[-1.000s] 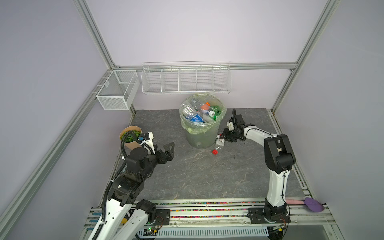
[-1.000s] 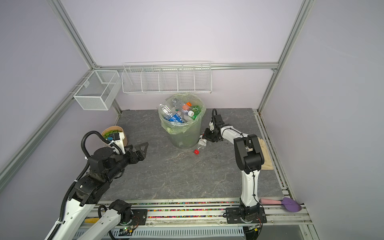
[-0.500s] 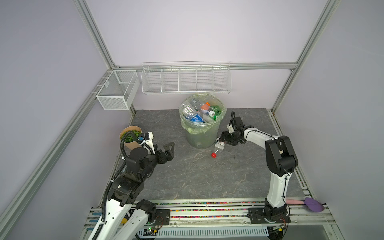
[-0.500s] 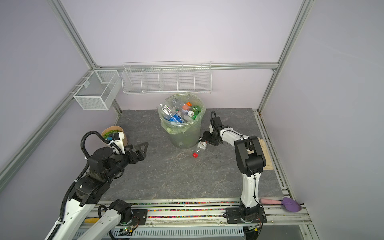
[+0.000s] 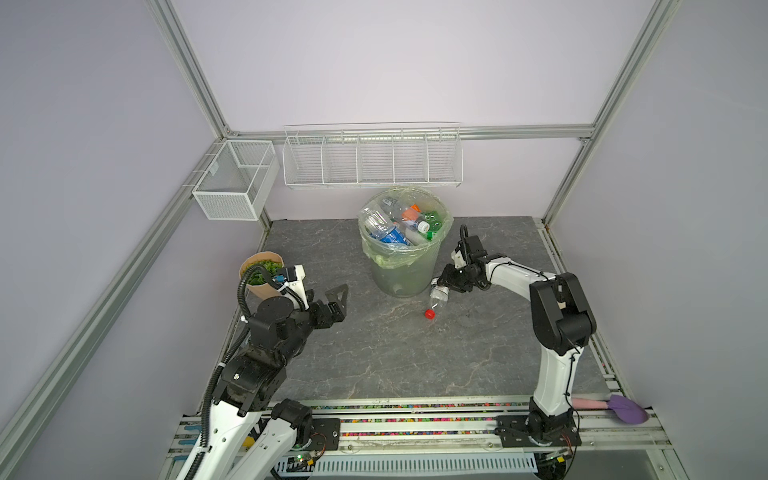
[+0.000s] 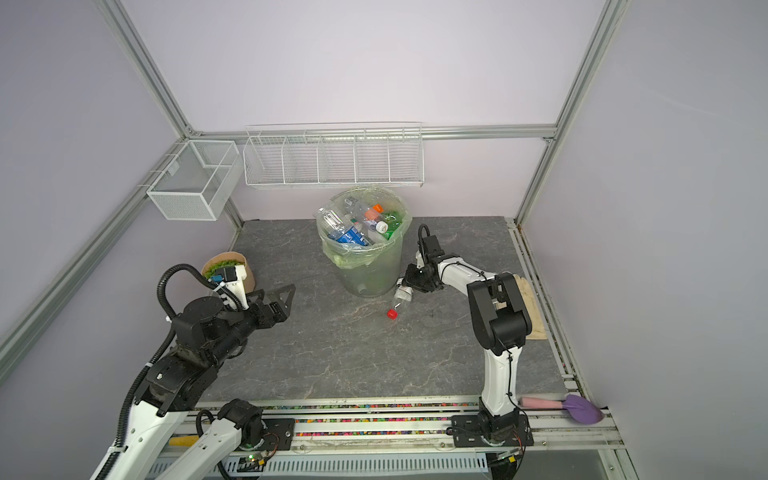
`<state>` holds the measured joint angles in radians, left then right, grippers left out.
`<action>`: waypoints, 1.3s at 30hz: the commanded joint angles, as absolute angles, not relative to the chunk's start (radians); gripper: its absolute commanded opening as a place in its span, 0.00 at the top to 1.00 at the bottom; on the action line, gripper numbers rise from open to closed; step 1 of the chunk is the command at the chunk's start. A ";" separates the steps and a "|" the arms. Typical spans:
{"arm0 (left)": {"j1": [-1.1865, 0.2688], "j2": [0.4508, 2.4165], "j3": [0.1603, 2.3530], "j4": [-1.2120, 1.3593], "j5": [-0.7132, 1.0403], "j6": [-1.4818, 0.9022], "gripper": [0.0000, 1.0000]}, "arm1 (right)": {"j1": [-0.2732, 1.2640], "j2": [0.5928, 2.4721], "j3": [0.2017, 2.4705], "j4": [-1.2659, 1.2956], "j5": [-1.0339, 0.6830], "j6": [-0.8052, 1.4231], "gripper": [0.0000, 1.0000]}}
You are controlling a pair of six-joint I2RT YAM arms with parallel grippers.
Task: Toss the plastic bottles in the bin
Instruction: 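Lift the red-labelled bottle with the right gripper and carry it over the bin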
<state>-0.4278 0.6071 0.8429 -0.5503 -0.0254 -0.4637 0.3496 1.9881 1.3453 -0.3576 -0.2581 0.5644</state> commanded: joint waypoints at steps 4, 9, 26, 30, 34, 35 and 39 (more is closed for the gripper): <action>-0.430 0.600 0.835 -0.552 -0.026 -0.474 0.01 | 0.356 1.969 1.282 -0.388 -0.218 0.589 0.68; -0.430 0.595 0.836 -0.555 -0.029 -0.474 0.01 | 0.352 1.927 1.273 -0.406 -0.195 0.583 0.71; -0.430 0.620 0.841 -0.529 -0.018 -0.476 0.01 | 0.331 1.604 1.249 -0.511 -0.091 0.501 0.72; -0.430 0.621 0.843 -0.528 -0.018 -0.477 0.01 | 0.331 1.510 1.259 -0.543 -0.042 0.473 0.71; -0.430 0.623 0.844 -0.523 -0.017 -0.480 0.01 | 0.332 1.394 1.259 -0.535 -0.013 0.442 0.71; -0.431 0.623 0.844 -0.521 -0.015 -0.480 0.01 | 0.334 1.369 1.258 -0.526 -0.010 0.437 0.70; -0.430 0.625 0.845 -0.516 -0.012 -0.486 0.01 | 0.337 1.261 1.268 -0.492 -0.019 0.415 0.68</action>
